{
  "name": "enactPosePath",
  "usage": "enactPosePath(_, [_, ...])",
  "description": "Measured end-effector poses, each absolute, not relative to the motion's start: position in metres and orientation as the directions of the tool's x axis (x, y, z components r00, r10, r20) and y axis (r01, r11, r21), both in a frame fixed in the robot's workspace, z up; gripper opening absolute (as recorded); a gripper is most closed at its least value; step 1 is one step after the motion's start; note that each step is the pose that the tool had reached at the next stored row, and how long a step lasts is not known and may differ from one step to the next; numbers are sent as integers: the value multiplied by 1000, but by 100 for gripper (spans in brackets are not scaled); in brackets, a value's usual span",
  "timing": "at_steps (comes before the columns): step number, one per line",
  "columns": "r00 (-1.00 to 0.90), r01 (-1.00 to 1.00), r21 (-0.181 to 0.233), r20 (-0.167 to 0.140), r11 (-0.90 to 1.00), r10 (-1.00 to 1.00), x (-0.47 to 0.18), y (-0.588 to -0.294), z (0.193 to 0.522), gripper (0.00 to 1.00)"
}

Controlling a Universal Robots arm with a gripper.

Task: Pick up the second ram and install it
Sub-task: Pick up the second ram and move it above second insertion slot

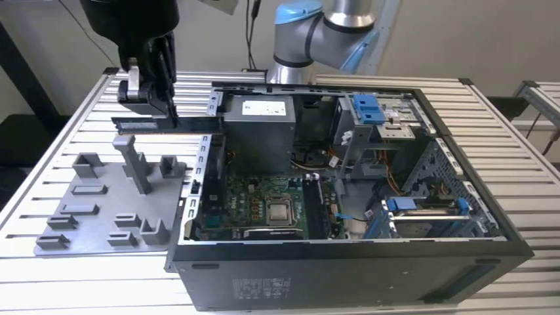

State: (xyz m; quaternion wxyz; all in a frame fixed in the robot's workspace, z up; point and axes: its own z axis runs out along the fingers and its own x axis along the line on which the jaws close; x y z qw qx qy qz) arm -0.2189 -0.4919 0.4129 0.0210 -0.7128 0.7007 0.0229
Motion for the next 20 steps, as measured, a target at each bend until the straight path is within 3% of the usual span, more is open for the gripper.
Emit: enactPosePath(20, [17,-1000,3,-62,-17,-998,-171,-492,413,14])
